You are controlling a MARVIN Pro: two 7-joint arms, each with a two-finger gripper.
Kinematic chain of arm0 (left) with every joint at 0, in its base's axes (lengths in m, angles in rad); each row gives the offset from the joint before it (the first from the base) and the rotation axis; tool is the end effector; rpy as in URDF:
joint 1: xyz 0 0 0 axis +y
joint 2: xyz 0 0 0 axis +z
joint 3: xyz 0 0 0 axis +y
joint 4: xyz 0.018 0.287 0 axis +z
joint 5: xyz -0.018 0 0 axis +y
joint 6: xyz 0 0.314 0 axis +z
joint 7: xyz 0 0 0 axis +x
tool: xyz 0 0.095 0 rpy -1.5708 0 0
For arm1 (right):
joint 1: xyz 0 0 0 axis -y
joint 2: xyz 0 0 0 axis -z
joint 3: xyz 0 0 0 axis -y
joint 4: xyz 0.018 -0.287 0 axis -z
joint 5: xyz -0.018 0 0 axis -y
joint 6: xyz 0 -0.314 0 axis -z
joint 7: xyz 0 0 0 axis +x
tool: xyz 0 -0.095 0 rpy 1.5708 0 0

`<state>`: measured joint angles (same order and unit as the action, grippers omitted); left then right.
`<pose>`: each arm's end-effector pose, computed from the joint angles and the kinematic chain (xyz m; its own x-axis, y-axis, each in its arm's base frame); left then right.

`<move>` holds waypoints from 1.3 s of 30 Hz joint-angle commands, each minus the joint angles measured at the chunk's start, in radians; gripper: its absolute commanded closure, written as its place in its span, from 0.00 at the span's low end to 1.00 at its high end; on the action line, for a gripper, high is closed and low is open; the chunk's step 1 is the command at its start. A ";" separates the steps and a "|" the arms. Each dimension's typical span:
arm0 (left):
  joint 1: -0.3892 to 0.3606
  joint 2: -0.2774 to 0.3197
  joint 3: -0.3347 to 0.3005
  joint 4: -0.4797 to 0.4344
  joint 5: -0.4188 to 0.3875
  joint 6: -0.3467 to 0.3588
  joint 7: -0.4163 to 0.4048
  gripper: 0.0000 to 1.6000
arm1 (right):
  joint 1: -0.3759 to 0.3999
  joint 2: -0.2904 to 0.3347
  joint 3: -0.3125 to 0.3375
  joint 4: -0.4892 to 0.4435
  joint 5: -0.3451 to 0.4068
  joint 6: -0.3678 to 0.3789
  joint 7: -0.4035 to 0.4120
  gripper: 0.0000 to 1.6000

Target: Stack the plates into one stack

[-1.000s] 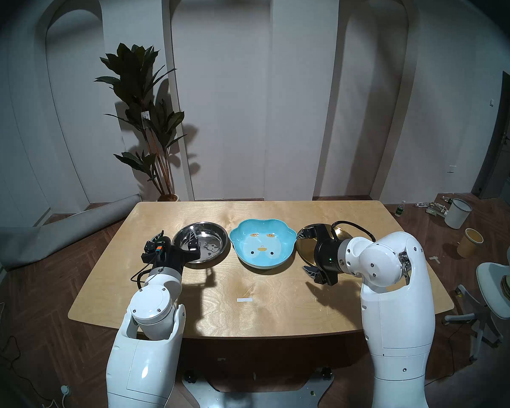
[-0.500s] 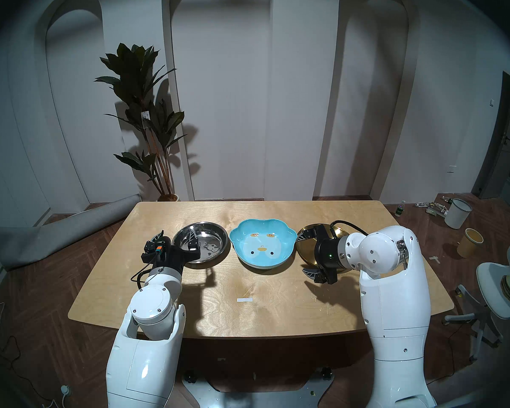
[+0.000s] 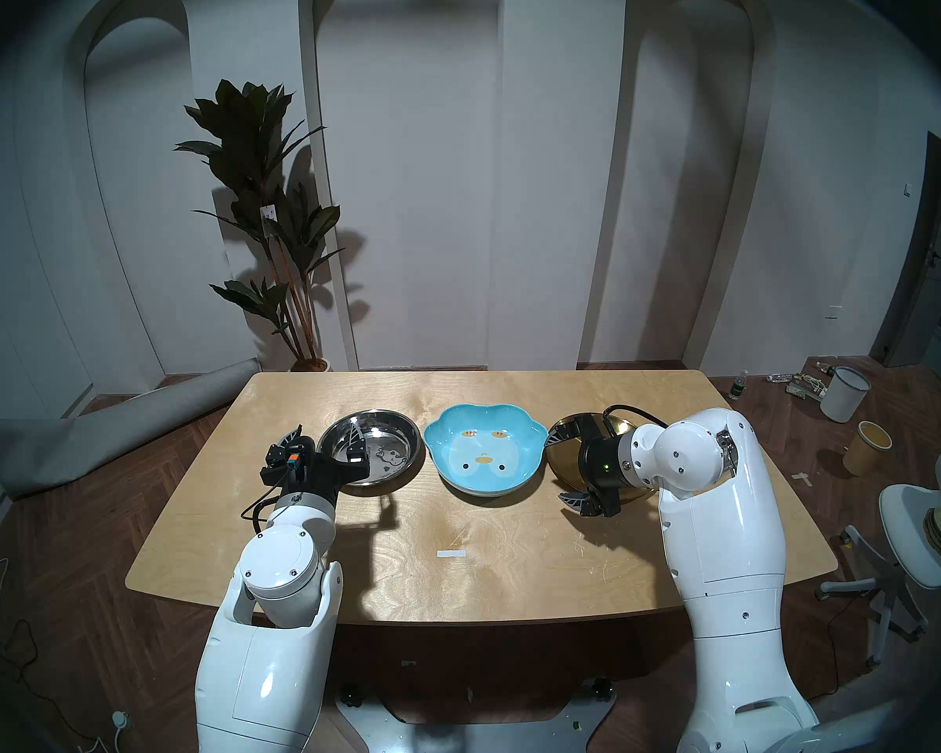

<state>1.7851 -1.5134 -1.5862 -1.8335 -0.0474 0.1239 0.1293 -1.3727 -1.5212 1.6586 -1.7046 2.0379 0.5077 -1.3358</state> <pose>0.3651 0.0302 -0.2933 0.0750 -0.0119 0.9971 0.1291 -0.9914 -0.0216 0.4236 0.0026 -0.2596 0.5106 -0.8392 -0.1870 -0.6932 -0.2731 -0.6670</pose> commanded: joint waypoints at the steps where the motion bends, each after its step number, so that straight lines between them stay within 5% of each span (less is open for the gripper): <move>1: -0.011 0.000 0.001 -0.022 0.000 -0.007 0.000 0.00 | 0.060 0.023 -0.012 0.047 -0.003 0.026 -0.002 0.00; 39: -0.011 0.009 0.007 -0.022 -0.008 -0.007 0.009 0.00 | 0.316 0.032 -0.104 0.516 -0.064 0.161 0.214 0.00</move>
<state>1.7851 -1.5039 -1.5796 -1.8339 -0.0558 0.1238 0.1382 -1.1309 -1.4828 1.5652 -1.2580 1.9769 0.6419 -1.1624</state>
